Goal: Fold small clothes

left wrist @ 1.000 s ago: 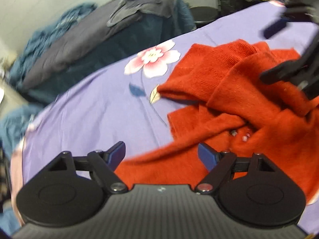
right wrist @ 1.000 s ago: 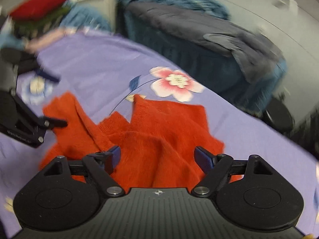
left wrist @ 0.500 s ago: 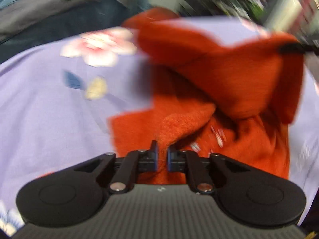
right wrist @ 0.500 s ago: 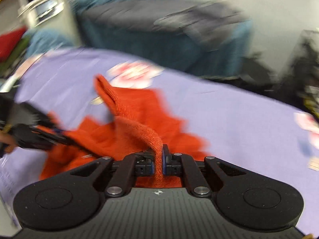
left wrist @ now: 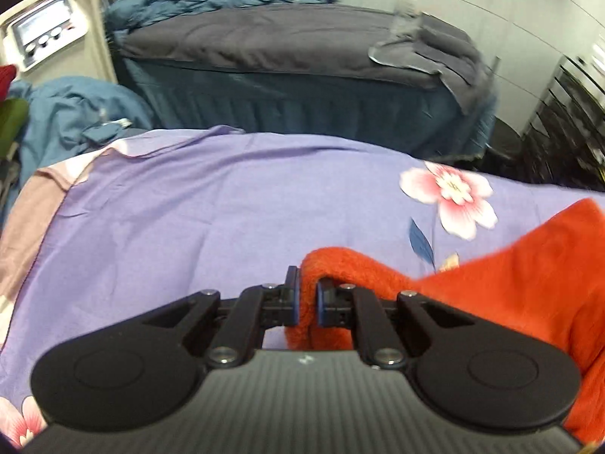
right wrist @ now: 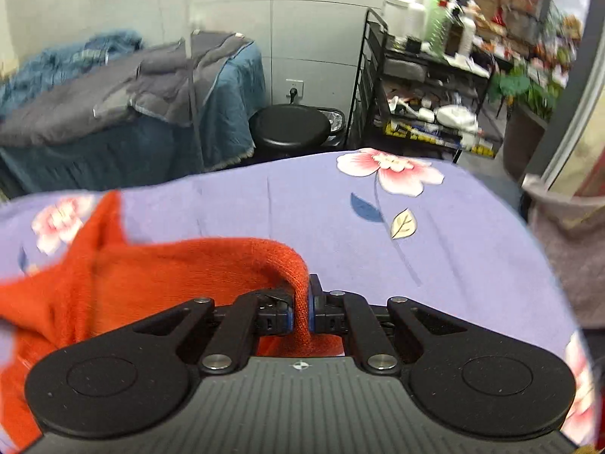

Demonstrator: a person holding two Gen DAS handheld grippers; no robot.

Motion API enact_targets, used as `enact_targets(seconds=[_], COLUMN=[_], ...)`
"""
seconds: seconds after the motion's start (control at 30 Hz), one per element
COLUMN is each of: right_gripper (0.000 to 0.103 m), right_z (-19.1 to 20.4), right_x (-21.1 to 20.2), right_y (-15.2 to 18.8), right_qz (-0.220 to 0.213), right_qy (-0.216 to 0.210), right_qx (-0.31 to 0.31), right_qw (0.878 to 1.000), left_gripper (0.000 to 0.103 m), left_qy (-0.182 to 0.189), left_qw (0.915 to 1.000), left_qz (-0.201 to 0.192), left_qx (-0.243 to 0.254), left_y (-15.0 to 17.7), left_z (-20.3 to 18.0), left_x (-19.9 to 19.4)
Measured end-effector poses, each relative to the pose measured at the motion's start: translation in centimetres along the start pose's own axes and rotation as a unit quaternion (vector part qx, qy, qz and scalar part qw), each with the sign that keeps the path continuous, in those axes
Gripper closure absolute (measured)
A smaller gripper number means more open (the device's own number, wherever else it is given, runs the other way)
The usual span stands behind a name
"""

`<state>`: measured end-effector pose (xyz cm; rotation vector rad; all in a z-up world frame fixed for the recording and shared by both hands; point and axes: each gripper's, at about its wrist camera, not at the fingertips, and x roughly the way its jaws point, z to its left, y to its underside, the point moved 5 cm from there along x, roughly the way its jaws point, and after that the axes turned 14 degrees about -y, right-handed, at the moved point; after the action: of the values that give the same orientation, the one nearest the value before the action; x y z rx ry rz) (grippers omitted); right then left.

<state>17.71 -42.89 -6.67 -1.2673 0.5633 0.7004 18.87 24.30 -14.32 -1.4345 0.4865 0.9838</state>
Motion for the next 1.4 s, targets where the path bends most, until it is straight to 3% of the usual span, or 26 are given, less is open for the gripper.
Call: enact_targets(seconds=[0.1, 0.2, 0.27, 0.3, 0.37, 0.4, 0.43, 0.47, 0.5, 0.53, 0.57, 0.6, 0.7, 0.77, 0.83, 0.9, 1.0, 1.1, 1.13, 1.17, 1.2, 1.27, 1.3, 1.4], right_gripper=[0.093, 0.093, 0.093, 0.093, 0.091, 0.087, 0.070, 0.062, 0.050, 0.043, 0.040, 0.034, 0.028, 0.027, 0.027, 0.027, 0.027, 0.027, 0.027, 0.028, 0.034, 0.086, 0.097, 0.097], right_z=[-0.2, -4.5, -6.9, -7.7, -8.4, -8.3, -8.1, -7.5, -6.6, -5.1, -3.3, -1.7, 4.9, 9.6, 14.8, 20.2, 27.6, 32.2, 33.0, 33.5, 33.8, 32.8, 32.4, 29.5], right_x=[-1.3, -4.2, -5.6, -6.1, -5.2, -4.5, -3.9, -3.3, -2.9, -2.5, -2.3, -2.1, -0.9, -0.2, 0.7, 1.0, 1.3, 2.6, 3.3, 3.8, 4.5, 5.1, 5.0, 2.3], right_y=[-1.4, -2.8, -3.5, -3.7, -3.6, -3.2, -2.7, -2.2, -1.6, -0.8, 0.0, 0.8, 4.3, 7.4, 10.6, 14.0, 18.7, 22.4, 23.1, 23.6, 24.1, 24.8, 24.5, 22.2], right_qz=[-0.035, -0.064, -0.072, -0.071, -0.028, -0.023, -0.022, -0.015, -0.011, -0.011, -0.011, -0.009, 0.018, 0.044, 0.089, 0.126, 0.179, 0.212, 0.217, 0.219, 0.226, 0.235, 0.234, 0.228], right_qy=[0.036, 0.090, 0.123, 0.135, 0.137, 0.126, 0.118, 0.121, 0.131, 0.124, 0.098, 0.066, -0.034, -0.103, -0.174, -0.240, -0.325, -0.330, -0.325, -0.319, -0.306, -0.276, -0.268, -0.299], right_qx=[0.013, 0.048, 0.041, 0.031, 0.020, 0.025, 0.032, 0.038, 0.039, 0.032, 0.019, 0.007, -0.025, -0.035, -0.060, -0.106, -0.194, -0.315, -0.335, -0.348, -0.362, -0.382, -0.380, -0.320], right_qw=[0.999, 0.993, 0.989, 0.988, 0.990, 0.991, 0.992, 0.992, 0.991, 0.992, 0.995, 0.998, 0.999, 0.993, 0.979, 0.957, 0.908, 0.864, 0.857, 0.854, 0.851, 0.850, 0.854, 0.870], left_gripper=[0.095, 0.095, 0.095, 0.095, 0.095, 0.091, 0.090, 0.084, 0.071, 0.060, 0.036, 0.026, 0.025, 0.025, 0.025, 0.026, 0.027, 0.027, 0.027, 0.027, 0.026, 0.024, 0.024, 0.024], left_qy=[-0.015, -0.080, -0.099, -0.106, -0.117, -0.121, -0.126, -0.128, -0.127, -0.119, -0.110, -0.096, -0.018, 0.040, 0.084, 0.092, 0.104, 0.090, 0.090, 0.092, 0.092, 0.085, 0.082, 0.081], left_qw=[0.9989, 0.9945, 0.9918, 0.9906, 0.9908, 0.9915, 0.9916, 0.9917, 0.9919, 0.9929, 0.9939, 0.9953, 0.9993, 0.9984, 0.9933, 0.9897, 0.9869, 0.9872, 0.9870, 0.9868, 0.9870, 0.9877, 0.9880, 0.9884], left_qz=[-0.013, -0.041, -0.037, -0.039, -0.034, -0.024, -0.013, -0.004, 0.002, 0.001, -0.001, -0.005, -0.011, 0.002, 0.036, 0.066, 0.099, 0.113, 0.115, 0.113, 0.109, 0.102, 0.099, 0.095], left_qx=[-0.043, -0.054, -0.073, -0.077, -0.059, -0.042, -0.025, -0.010, 0.002, 0.009, 0.015, 0.017, 0.030, 0.041, 0.071, 0.088, 0.074, 0.068, 0.068, 0.070, 0.074, 0.083, 0.086, 0.086], left_y=[-1.8, -3.7, -4.7, -5.1, -5.7, -5.7, -5.4, -4.9, -4.3, -3.6, -2.5, -1.6, 2.0, 5.0, 8.4, 11.6, 14.8, 16.2, 16.2, 16.1, 15.9, 15.6, 15.3, 15.1], left_z=[2.4, 6.6, 9.8, 11.1, 12.4, 12.3, 12.1, 11.5, 10.7, 9.8, 8.7, 7.5, 3.8, 0.8, -2.5, -5.0, -6.8, -7.1, -7.1, -6.9, -6.8, -6.4, -6.0, -4.9], left_x=[-0.7, -1.6, -1.7, -1.8, -1.6, -1.1, -0.8, -0.8, -0.9, -1.2, -1.8, -2.6, -5.1, -6.2, -6.6, -6.5, -5.9, -5.5, -5.4, -5.5, -5.6, -5.8, -5.8, -6.3])
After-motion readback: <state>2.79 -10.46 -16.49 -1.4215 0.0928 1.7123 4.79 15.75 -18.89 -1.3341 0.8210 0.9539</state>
